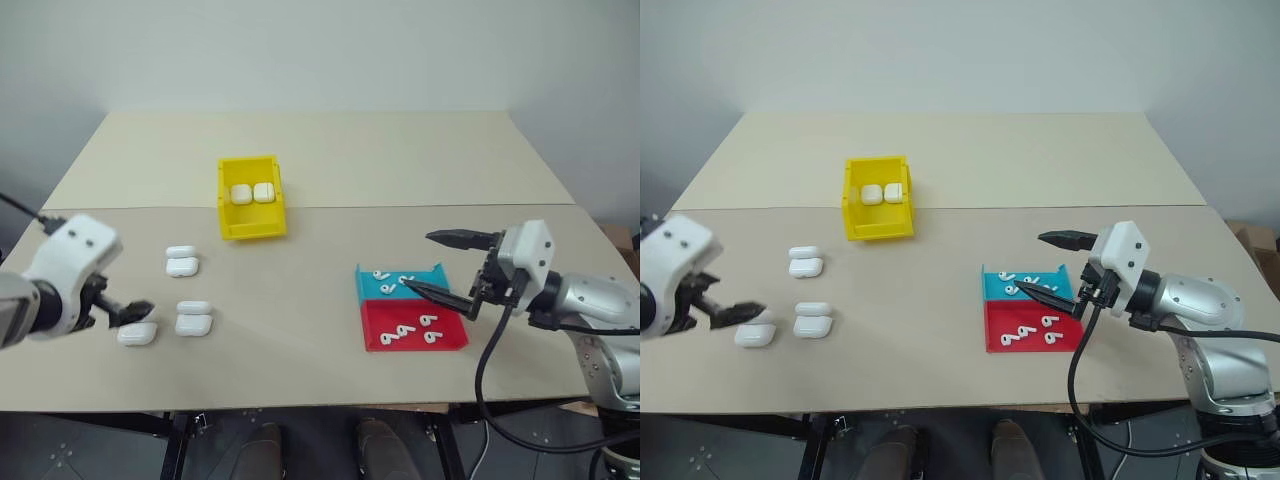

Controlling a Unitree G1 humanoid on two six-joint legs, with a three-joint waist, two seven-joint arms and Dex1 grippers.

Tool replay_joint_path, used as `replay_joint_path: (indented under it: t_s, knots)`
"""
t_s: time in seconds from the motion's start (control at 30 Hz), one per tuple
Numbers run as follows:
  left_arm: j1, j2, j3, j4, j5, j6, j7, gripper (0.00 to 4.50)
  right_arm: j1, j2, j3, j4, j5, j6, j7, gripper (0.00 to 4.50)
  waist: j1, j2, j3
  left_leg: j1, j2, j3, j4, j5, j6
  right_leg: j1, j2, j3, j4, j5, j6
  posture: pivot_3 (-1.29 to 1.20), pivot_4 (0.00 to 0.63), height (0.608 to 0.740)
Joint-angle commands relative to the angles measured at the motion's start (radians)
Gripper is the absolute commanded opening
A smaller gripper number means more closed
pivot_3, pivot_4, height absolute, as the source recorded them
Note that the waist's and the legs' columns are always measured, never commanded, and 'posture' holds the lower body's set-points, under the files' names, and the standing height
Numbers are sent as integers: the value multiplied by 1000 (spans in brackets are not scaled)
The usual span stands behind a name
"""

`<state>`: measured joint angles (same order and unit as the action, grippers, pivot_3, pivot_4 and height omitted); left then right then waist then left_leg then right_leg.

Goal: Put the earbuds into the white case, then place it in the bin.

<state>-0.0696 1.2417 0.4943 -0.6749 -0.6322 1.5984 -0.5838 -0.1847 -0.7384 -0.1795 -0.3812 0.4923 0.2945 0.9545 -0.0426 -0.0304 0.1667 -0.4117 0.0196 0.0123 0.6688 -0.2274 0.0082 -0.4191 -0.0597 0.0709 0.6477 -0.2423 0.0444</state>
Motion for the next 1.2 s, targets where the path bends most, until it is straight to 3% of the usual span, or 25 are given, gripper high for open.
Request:
replay_joint_path:
  t_s: [0.03, 0.13, 0.23, 0.53, 0.83, 0.93, 1.2]
  knots:
    - [139, -18, 161, -28, -48, 16, 35, 4483, 34, -11, -13, -45, 5, -17, 6, 4500, 1, 0, 0, -1, 0, 0, 0, 0, 0, -1, 0, 0, 0, 0, 0, 0, 150, 740]
    - [219, -62, 233, -28, -105, 16, 87, 4483, 29, -11, -13, -43, 12, -5, -4, 4500, 2, 0, 0, -1, 3, 0, 0, 0, 0, -1, -1, 0, 0, 0, -1, 0, 150, 740]
    - [207, -75, 225, 29, -206, 16, 150, 4483, 10, -7, -3, -40, 16, 6, -14, 4500, 7, 0, 0, 2, 3, 0, 0, 0, 0, 1, -1, 0, 0, 1, -1, 0, 150, 740]
    - [16, -20, -14, 288, -474, 16, 457, 4483, 4, -15, -6, -85, 31, 29, -17, 4500, 17, 0, 0, 5, 4, 0, -1, 0, 0, 4, 0, -1, -1, 0, -1, 0, 150, 740]
    - [-173, 77, -265, 543, -770, 16, 649, 4483, 28, -26, -31, -131, 39, 50, -24, 4500, 24, 0, 0, 3, 3, 2, -1, 0, 0, 0, -1, 0, 0, 0, -2, 0, 150, 740]
    - [-206, 88, -316, 584, -831, 16, 708, 4483, 37, -28, -37, -143, 42, 52, -27, 4500, 24, 0, 0, 2, 3, 2, -1, 0, 0, 0, 0, 0, 0, 0, -2, 0, 150, 740]
    - [-300, -1, -376, 614, -842, 16, 828, 4483, 30, -32, -28, -144, 50, 58, -43, 4500, 28, 0, 0, 2, 0, 1, -1, 0, 0, 0, -1, 0, 0, 1, -2, 0, 150, 740]
